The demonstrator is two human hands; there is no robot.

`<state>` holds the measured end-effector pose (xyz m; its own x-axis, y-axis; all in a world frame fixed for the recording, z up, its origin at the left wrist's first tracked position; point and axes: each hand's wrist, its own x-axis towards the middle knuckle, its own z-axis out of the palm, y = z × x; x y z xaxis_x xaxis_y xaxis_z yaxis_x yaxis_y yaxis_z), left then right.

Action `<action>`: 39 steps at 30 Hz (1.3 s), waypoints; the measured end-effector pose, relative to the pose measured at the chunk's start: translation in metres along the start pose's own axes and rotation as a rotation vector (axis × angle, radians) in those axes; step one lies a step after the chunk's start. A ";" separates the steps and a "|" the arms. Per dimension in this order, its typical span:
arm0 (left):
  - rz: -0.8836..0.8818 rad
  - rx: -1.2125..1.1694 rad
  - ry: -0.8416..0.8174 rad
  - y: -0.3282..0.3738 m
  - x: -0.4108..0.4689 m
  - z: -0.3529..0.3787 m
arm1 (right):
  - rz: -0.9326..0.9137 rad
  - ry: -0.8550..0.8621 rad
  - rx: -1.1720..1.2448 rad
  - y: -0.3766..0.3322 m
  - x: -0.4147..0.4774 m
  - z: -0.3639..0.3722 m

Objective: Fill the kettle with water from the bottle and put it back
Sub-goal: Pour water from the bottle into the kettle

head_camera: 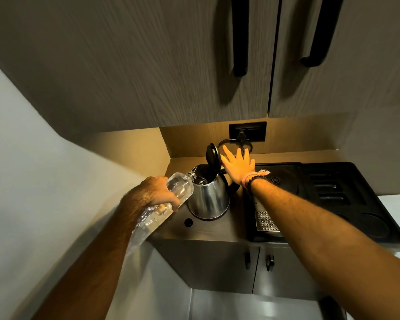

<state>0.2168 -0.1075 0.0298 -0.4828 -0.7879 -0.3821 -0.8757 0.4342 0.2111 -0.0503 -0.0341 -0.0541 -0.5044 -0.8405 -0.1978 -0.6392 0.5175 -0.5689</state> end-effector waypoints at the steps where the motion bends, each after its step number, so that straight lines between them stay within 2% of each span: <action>1: 0.002 0.005 0.002 0.000 -0.001 -0.001 | 0.006 0.000 0.002 0.000 0.000 0.000; 30: 0.027 -0.027 0.047 -0.008 0.007 0.016 | 0.019 -0.053 -0.036 -0.001 -0.001 -0.006; 39: 0.055 -0.184 0.113 -0.016 0.014 0.028 | 0.010 -0.060 -0.067 -0.001 -0.001 -0.008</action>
<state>0.2241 -0.1131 -0.0043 -0.5177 -0.8139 -0.2639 -0.8281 0.3990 0.3938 -0.0535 -0.0320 -0.0472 -0.4762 -0.8424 -0.2521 -0.6726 0.5337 -0.5126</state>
